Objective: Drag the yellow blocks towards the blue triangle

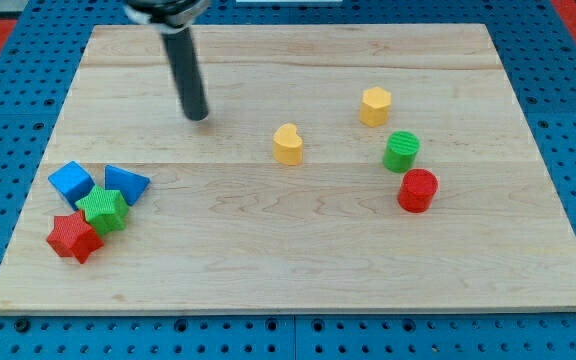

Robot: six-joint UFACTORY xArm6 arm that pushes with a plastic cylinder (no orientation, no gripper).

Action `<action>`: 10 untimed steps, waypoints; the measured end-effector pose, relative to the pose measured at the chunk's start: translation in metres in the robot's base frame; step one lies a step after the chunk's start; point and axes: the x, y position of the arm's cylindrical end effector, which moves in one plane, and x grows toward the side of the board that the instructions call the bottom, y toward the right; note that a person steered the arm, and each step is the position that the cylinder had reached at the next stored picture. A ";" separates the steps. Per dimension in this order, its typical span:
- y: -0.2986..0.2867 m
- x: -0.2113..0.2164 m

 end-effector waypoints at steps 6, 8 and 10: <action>0.175 -0.005; 0.043 0.085; 0.009 0.106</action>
